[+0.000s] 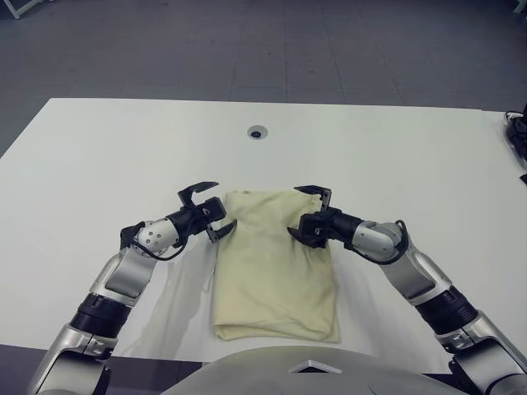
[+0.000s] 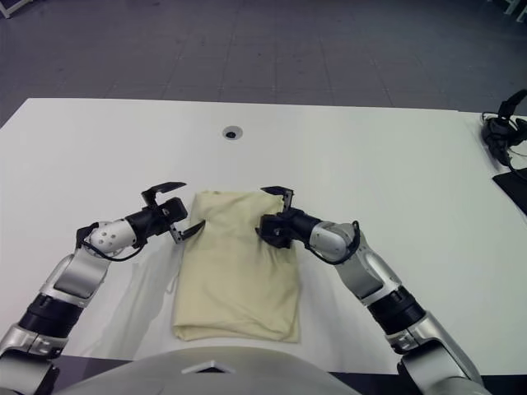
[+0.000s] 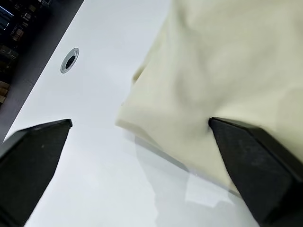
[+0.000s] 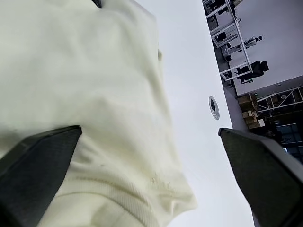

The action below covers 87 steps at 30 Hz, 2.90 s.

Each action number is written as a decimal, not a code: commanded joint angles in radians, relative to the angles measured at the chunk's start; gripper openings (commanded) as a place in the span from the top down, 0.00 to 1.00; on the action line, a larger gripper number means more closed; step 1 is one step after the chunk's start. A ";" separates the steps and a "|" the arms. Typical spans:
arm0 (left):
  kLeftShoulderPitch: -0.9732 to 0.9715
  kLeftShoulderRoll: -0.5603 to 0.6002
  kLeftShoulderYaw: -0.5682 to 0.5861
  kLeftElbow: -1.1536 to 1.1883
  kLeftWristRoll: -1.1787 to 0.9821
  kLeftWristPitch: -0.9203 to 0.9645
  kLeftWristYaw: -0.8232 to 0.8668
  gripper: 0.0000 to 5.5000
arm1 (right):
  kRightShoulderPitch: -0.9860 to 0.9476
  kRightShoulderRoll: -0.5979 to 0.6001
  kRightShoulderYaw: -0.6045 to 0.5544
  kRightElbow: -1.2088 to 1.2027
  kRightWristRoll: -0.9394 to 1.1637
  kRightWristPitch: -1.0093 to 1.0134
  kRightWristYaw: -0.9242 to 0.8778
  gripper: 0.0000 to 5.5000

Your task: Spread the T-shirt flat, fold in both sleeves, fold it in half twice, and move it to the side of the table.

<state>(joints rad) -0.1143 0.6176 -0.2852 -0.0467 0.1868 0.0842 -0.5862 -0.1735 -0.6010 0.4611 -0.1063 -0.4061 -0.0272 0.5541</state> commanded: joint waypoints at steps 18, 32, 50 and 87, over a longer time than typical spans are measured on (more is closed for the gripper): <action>0.001 -0.082 0.060 -0.102 -0.076 0.105 -0.012 0.02 | 0.018 -0.052 -0.133 0.025 0.065 0.027 0.056 0.02; 0.152 0.052 0.325 -0.563 -0.342 0.109 -0.192 0.02 | 0.126 -0.129 -0.502 -0.402 0.455 0.233 0.191 0.02; 0.779 0.299 0.150 -0.709 0.172 -0.267 -0.412 0.02 | 0.675 -0.159 -0.562 -0.589 0.475 0.126 0.283 0.02; 0.574 0.295 0.068 -0.620 0.165 -0.196 -0.351 0.02 | 0.712 -0.166 -0.508 -0.526 0.506 0.088 0.300 0.02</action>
<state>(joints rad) 0.4283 0.8842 -0.2029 -0.6849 0.3143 -0.1227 -0.9245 0.5514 -0.7595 -0.0540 -0.6381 0.1006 0.0529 0.8523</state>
